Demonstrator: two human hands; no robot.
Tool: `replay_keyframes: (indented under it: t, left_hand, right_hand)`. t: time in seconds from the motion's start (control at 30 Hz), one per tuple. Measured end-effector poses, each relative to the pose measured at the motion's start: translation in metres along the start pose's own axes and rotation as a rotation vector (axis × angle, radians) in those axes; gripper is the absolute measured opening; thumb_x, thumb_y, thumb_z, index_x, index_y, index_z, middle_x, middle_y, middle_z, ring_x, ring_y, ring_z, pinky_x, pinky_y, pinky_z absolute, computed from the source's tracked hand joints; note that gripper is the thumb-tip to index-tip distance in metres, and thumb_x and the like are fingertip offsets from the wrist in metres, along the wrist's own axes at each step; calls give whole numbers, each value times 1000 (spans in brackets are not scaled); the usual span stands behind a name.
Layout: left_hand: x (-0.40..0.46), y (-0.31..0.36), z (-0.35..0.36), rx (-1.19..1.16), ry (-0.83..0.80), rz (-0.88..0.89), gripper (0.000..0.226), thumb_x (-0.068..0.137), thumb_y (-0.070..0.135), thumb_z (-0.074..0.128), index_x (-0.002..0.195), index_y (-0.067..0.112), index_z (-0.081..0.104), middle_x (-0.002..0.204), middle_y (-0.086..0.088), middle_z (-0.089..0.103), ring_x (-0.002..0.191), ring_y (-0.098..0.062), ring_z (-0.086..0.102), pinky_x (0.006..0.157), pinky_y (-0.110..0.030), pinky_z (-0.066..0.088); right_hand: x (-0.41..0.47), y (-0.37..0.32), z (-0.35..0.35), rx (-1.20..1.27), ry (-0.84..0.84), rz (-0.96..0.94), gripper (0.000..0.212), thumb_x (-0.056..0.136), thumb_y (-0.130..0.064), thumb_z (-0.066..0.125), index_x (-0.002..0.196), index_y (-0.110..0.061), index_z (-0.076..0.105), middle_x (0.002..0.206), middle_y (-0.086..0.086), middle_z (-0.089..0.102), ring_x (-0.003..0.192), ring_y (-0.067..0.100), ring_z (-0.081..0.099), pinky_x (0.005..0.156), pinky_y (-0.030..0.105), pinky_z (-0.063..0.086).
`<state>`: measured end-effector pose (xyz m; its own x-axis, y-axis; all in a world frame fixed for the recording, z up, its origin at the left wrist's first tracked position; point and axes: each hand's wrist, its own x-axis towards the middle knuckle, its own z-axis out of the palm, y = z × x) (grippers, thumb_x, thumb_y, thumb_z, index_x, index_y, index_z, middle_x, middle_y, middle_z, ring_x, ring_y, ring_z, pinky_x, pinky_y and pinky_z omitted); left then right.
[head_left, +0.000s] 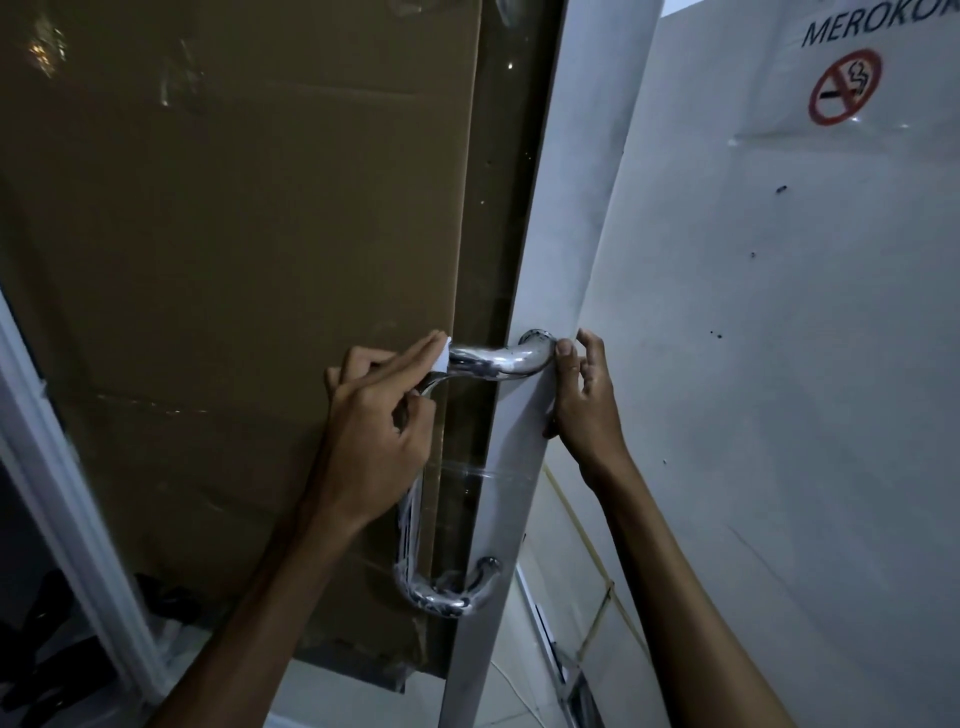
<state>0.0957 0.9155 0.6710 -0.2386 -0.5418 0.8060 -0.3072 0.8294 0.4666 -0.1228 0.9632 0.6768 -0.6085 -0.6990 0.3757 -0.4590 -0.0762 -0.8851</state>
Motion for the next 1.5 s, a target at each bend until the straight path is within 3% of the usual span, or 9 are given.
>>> replay_keyframes:
  t: [0.17,0.3,0.43,0.73,0.87,1.0,1.13,1.33,1.5]
  left_hand:
    - [-9,-5,0,50,-22,-110,63,87,20,54,147,38,53,124,45,46,116,-2,38,96,-27,19]
    - [-6,-6,5,23,-77,-39,67,86,14,52,152,26,53,146,17,55,133,5,44,111,-25,21]
    - [-20,-10,8,4,-102,-109,74,87,13,51,160,19,38,137,13,58,117,8,43,110,-11,16]
    - [-37,-9,16,44,-112,-168,81,87,15,50,164,14,26,140,-9,62,127,-11,44,115,-32,25]
    - [-25,-5,15,69,-78,-77,78,88,16,53,163,13,31,157,-6,51,140,-8,43,118,-29,22]
    - [-34,0,17,59,-78,-170,77,87,15,52,161,9,34,133,-13,66,117,-9,44,114,-43,37]
    - [-24,2,13,51,-70,-149,74,91,21,52,162,13,34,148,-8,58,129,-2,41,116,-28,25]
    - [-31,0,15,24,-117,-325,75,98,17,57,165,24,24,134,-13,60,126,-22,42,107,-42,42]
    - [-41,-2,18,16,-124,-273,80,96,17,58,166,26,20,146,-7,56,132,-25,43,106,-30,35]
  right_hand:
    - [2,2,1,4,6,3,54,106,-57,36,155,-35,29,133,-6,45,120,22,55,79,52,64]
    - [6,3,1,4,9,10,54,107,-57,36,156,-35,29,133,-6,45,121,24,56,78,53,64]
    - [8,4,2,4,13,16,57,105,-60,35,156,-35,29,140,-2,48,127,27,56,83,58,62]
    - [13,8,5,22,25,3,70,95,-78,34,152,-36,33,144,5,52,125,28,59,81,62,62]
    - [14,10,6,8,19,-15,84,85,-91,33,146,-33,38,136,8,57,118,30,63,75,62,63]
    - [16,12,7,16,24,-25,85,85,-91,33,145,-31,39,139,11,57,121,34,62,76,63,62]
    - [16,11,8,7,20,-11,84,86,-89,33,146,-32,38,141,10,55,122,34,61,76,60,63]
    - [17,12,8,11,16,-11,78,90,-85,33,146,-30,38,141,11,55,124,33,60,77,57,63]
    - [17,13,9,15,26,-18,95,79,-97,32,146,-30,38,138,11,57,122,34,61,86,63,60]
